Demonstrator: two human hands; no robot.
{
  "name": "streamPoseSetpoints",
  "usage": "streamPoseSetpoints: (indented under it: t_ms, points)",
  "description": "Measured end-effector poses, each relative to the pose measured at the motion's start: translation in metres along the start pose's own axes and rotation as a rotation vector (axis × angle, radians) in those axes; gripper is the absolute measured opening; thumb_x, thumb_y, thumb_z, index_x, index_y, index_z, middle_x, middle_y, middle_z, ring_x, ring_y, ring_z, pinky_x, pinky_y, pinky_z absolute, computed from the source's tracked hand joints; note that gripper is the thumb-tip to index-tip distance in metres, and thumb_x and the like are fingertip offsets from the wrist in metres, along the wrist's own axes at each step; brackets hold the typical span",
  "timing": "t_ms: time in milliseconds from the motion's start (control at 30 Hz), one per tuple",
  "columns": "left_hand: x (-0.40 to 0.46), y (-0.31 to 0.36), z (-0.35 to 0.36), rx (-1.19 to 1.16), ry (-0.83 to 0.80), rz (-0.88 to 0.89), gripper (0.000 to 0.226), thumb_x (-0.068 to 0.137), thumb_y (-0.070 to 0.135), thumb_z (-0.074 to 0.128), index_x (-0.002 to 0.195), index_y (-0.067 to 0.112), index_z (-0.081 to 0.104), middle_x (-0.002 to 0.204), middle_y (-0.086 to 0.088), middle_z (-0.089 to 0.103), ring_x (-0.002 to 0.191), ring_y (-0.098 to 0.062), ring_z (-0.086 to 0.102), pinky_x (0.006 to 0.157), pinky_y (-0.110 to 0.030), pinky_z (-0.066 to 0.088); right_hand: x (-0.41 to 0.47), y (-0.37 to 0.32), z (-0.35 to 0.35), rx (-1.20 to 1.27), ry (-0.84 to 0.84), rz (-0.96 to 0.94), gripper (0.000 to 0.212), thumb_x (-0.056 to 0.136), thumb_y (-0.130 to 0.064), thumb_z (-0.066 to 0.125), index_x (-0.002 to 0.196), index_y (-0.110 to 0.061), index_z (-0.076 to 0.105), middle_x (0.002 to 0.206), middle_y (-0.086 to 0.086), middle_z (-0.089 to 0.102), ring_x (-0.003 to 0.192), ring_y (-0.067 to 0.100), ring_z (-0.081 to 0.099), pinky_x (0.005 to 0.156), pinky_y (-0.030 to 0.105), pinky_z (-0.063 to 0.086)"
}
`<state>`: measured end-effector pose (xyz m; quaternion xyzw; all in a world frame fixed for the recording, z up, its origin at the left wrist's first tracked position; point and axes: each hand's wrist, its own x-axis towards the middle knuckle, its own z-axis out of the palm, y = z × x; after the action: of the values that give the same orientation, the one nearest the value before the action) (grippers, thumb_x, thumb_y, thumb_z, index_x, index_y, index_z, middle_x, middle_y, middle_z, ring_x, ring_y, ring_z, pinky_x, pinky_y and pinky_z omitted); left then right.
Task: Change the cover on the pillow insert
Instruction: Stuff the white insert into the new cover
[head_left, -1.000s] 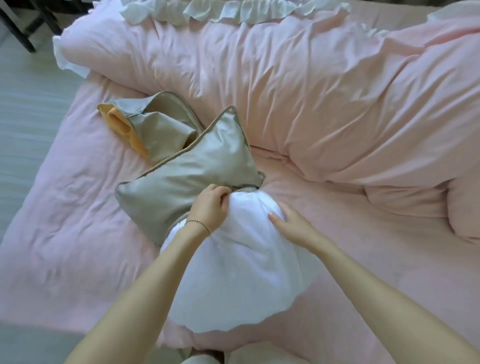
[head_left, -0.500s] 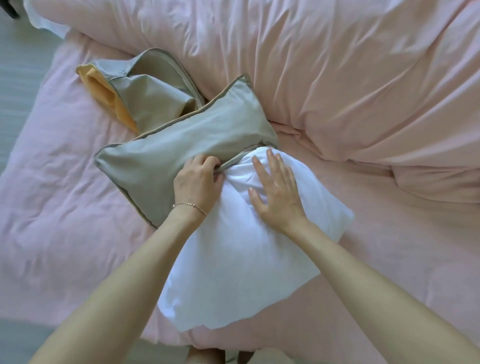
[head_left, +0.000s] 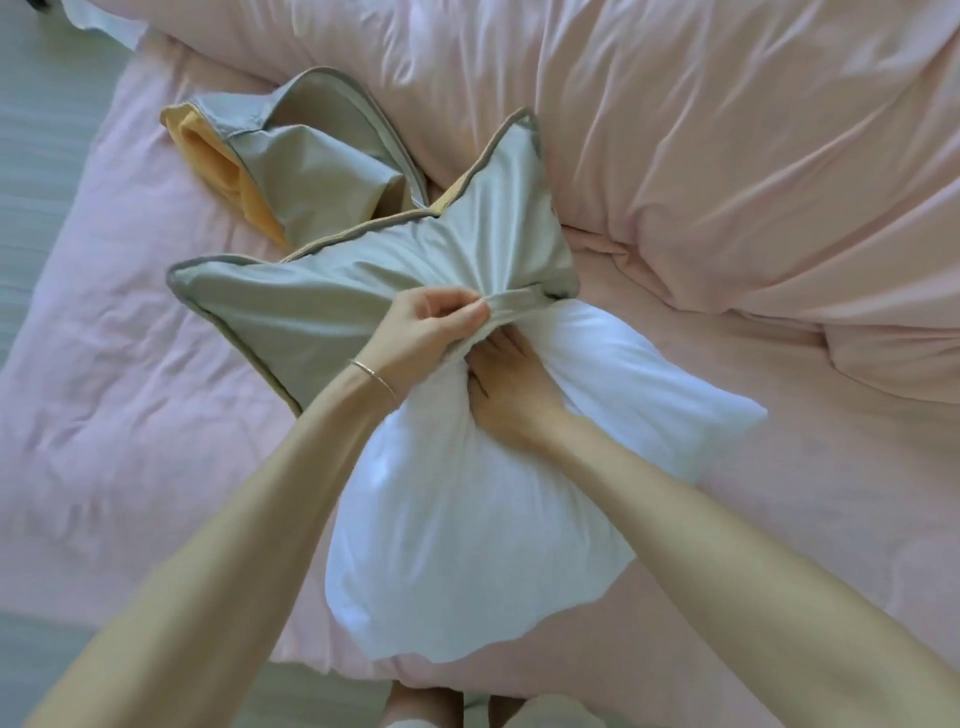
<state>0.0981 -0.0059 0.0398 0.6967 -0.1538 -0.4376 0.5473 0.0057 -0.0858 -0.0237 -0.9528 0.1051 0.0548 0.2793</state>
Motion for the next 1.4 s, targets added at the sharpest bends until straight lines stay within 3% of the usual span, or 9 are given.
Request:
streamPoseSetpoints:
  t_ms: [133,233,433,567,767,933,1100,1300,1400]
  points:
    - [-0.011,-0.028,-0.003,0.501,0.122,0.183,0.011,0.089,0.008,0.057,0.088,0.008,0.069,0.071,0.005,0.063,0.062,0.005,0.052,0.059,-0.010,0.039,0.015,0.026,-0.002,-0.038,-0.013,0.087,0.068,0.082,-0.039,0.011,0.119,-0.005,0.056,0.122,0.019,0.057,0.117,0.033,0.046,0.102,0.037,0.027]
    - [-0.026,-0.057,-0.013,0.748,0.447,0.353,0.016,0.081,0.008,0.059,0.093,0.006,0.068,0.090,-0.007,0.068,0.084,-0.019,0.058,0.077,-0.018,0.038,0.004,0.043,-0.010,0.010,0.055,0.149,0.058,0.079,-0.034,0.022,0.100,0.002,0.062,0.108,0.023,0.061,0.105,0.037,0.051,0.096,0.036,0.028]
    - [-0.083,-0.113,-0.032,0.497,0.836,0.109,0.016,0.079,0.014,0.062,0.091,0.008,0.054,0.090,-0.006,0.051,0.081,-0.026,0.054,0.075,-0.030,0.043,-0.044,0.019,-0.010,0.138,0.394,0.167,0.039,0.084,-0.014,0.038,0.110,0.002,0.064,0.120,0.016,0.061,0.118,0.031,0.052,0.102,0.030,0.033]
    - [-0.082,-0.129,-0.043,-0.275,0.657,-0.309,0.037,0.081,0.029,0.065,0.107,0.008,0.049,0.102,-0.003,0.058,0.096,-0.018,0.055,0.084,-0.034,0.044,-0.062,-0.032,0.006,0.076,0.568,0.111,0.031,0.083,-0.013,0.045,0.101,-0.004,0.068,0.111,0.013,0.065,0.108,0.029,0.057,0.095,0.037,0.039]
    - [-0.073,-0.116,-0.057,-0.268,0.721,-0.189,0.026,0.097,0.013,0.041,0.072,0.011,0.046,0.076,-0.009,0.054,0.074,-0.023,0.055,0.061,-0.020,0.054,-0.065,-0.089,0.030,-0.182,0.295,0.109,0.052,0.084,-0.039,0.041,0.126,-0.013,0.056,0.136,0.019,0.047,0.130,0.034,0.036,0.108,0.051,0.021]
    - [-0.085,-0.091,-0.051,-0.213,0.695,-0.034,0.030,0.099,0.013,0.038,0.069,0.011,0.046,0.075,-0.009,0.055,0.076,-0.026,0.056,0.072,-0.034,0.056,-0.054,-0.092,0.018,-0.208,0.227,0.332,0.084,0.080,-0.061,0.043,0.143,-0.005,0.031,0.146,0.019,0.033,0.139,0.037,0.021,0.110,0.049,0.003]
    - [-0.093,-0.083,-0.057,-0.099,0.772,0.039,0.027,0.089,0.028,0.043,0.066,0.016,0.047,0.070,-0.010,0.053,0.070,-0.024,0.052,0.071,-0.052,0.054,-0.063,-0.071,0.013,-0.212,0.076,0.203,0.080,0.087,-0.023,0.058,0.148,-0.010,0.008,0.154,0.004,0.020,0.143,0.026,0.006,0.113,0.048,-0.004]
    - [-0.082,-0.085,-0.064,-0.216,0.813,-0.064,0.032,0.089,0.030,0.044,0.062,0.013,0.044,0.062,-0.004,0.044,0.065,-0.023,0.041,0.061,-0.041,0.042,-0.073,-0.040,0.013,-0.376,0.180,0.065,0.068,0.075,0.003,0.065,0.136,0.001,0.033,0.140,0.015,0.045,0.131,0.036,0.038,0.106,0.059,0.024]
    - [-0.072,-0.082,-0.059,-0.386,0.727,-0.149,0.031,0.095,0.024,0.044,0.068,0.009,0.046,0.068,-0.009,0.045,0.068,-0.022,0.042,0.059,-0.032,0.041,-0.061,-0.048,0.016,-0.451,0.182,-0.065,0.056,0.069,0.008,0.038,0.125,0.008,0.044,0.129,0.021,0.054,0.126,0.035,0.045,0.100,0.064,0.023]
